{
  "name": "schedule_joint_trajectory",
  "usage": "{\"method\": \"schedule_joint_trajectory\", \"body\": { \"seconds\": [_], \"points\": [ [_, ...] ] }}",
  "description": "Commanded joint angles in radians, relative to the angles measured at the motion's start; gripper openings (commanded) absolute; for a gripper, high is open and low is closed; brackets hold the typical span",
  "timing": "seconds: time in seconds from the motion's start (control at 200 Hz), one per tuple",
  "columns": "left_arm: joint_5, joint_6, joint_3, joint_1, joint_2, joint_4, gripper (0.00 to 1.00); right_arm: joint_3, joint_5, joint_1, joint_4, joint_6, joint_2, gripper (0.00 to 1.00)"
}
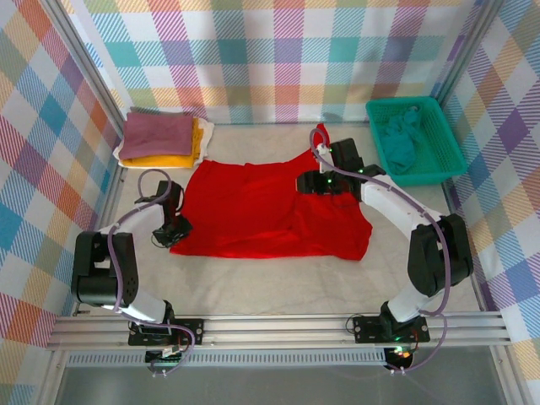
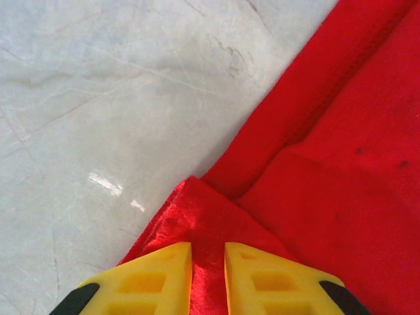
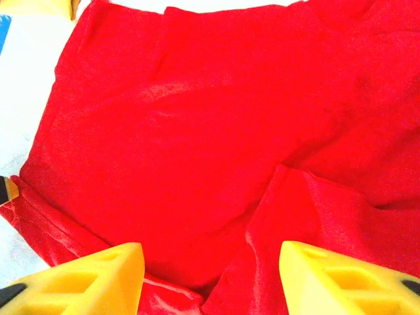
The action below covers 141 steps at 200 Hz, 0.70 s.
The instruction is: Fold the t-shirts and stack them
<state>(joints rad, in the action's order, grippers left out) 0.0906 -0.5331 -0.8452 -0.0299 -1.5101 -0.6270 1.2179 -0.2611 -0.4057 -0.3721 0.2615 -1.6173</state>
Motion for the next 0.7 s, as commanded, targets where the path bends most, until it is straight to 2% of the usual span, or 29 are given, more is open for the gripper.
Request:
{"method": "schedule_joint_trajectory", "body": {
  "seconds": [0.0, 0.06, 0.145, 0.195, 0.22, 0.275, 0.365, 0.525, 0.7],
  "points": [
    [0.031, 0.019, -0.024, 0.007, 0.033, -0.030, 0.11, -0.003, -0.030, -0.005, 0.035, 0.015, -0.010, 0.58],
    [0.033, 0.021, -0.025, 0.007, 0.025, -0.028, 0.10, 0.001, -0.036, -0.005, 0.036, 0.014, -0.012, 0.58],
    [0.023, 0.021, -0.020, 0.007, 0.013, -0.019, 0.02, 0.003, -0.039, -0.005, 0.036, 0.016, -0.014, 0.59],
    [0.026, 0.019, -0.016, 0.006, 0.010, -0.017, 0.02, 0.003, -0.043, -0.005, 0.036, 0.016, -0.012, 0.59],
    [0.029, 0.016, -0.015, 0.007, 0.010, -0.018, 0.04, 0.003, -0.043, -0.005, 0.034, 0.016, -0.011, 0.59],
    [0.036, 0.007, -0.006, 0.008, 0.017, -0.019, 0.19, 0.000, -0.043, -0.005, 0.032, 0.013, -0.010, 0.59],
    [0.043, -0.002, 0.007, 0.019, 0.028, -0.014, 0.28, -0.002, -0.041, -0.005, 0.023, 0.010, -0.009, 0.60],
    [-0.005, -0.006, 0.026, 0.042, 0.020, 0.014, 0.29, -0.007, -0.037, -0.005, 0.023, 0.008, -0.009, 0.60],
    [0.003, -0.013, 0.036, 0.052, 0.019, 0.016, 0.29, -0.011, -0.035, -0.005, 0.027, 0.010, -0.005, 0.60]
  ]
}}
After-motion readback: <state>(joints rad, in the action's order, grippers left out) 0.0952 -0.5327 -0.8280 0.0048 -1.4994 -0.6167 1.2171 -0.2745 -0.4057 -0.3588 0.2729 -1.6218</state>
